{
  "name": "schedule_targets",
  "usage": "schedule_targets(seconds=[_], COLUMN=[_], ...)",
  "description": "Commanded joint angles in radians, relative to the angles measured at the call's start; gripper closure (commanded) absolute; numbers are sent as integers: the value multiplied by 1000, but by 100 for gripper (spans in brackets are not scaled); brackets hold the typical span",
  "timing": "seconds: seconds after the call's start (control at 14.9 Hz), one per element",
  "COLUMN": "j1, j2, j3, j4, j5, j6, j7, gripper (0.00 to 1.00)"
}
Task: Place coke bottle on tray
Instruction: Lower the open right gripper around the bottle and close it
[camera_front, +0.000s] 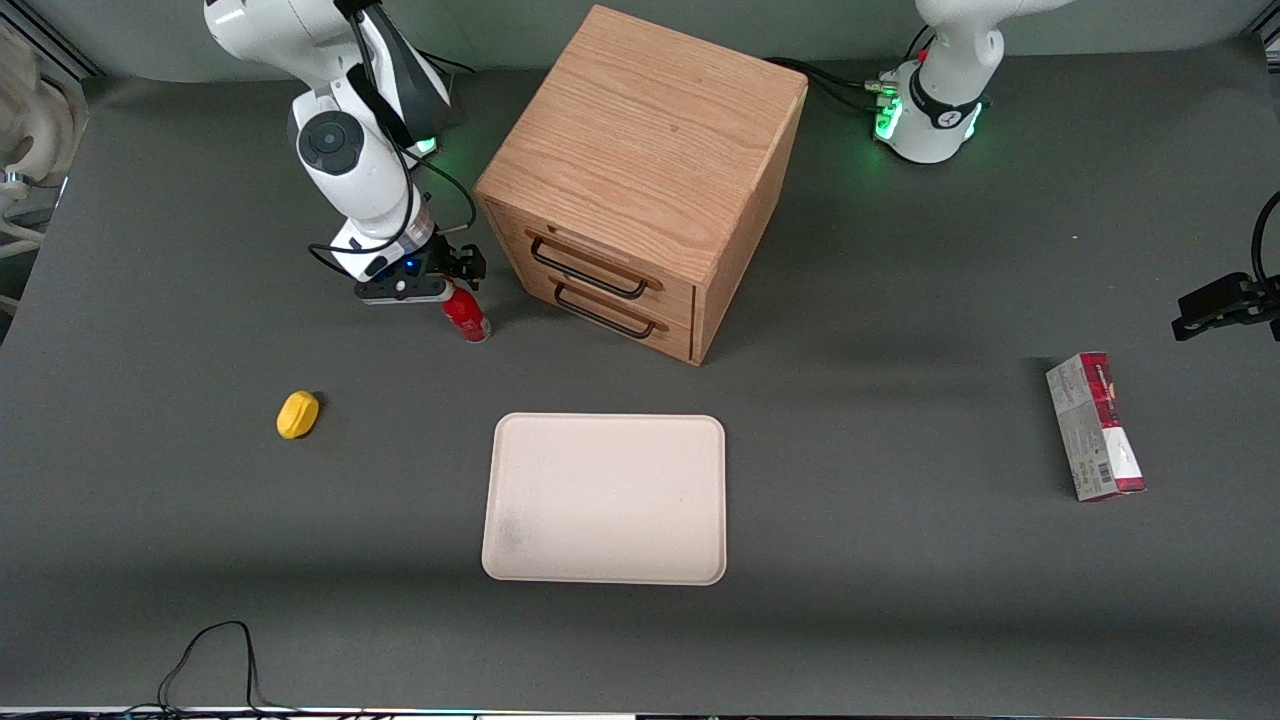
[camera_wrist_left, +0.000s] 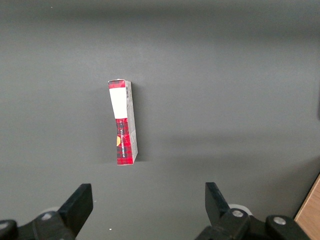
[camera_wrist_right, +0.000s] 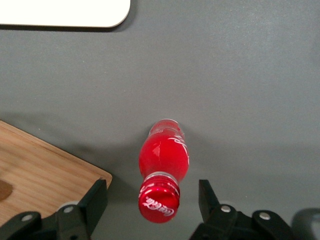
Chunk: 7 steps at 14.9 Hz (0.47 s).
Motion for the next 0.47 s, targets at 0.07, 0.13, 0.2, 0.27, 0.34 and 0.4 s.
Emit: schedule_targets(seconds=[0.07, 0.13, 0.2, 0.27, 0.34, 0.4], j1=[15, 15, 15, 15, 15, 15], j2=[4, 4, 3, 3, 3, 3], j3=[-9, -11, -11, -11, -11, -11], j4=[-1, -1, -1, -1, -1, 2], j5=[6, 6, 6, 4, 4, 4], j6=[16, 14, 16, 14, 14, 14], j7=[17, 17, 17, 15, 17, 15], gripper=[65, 72, 79, 85, 93, 98])
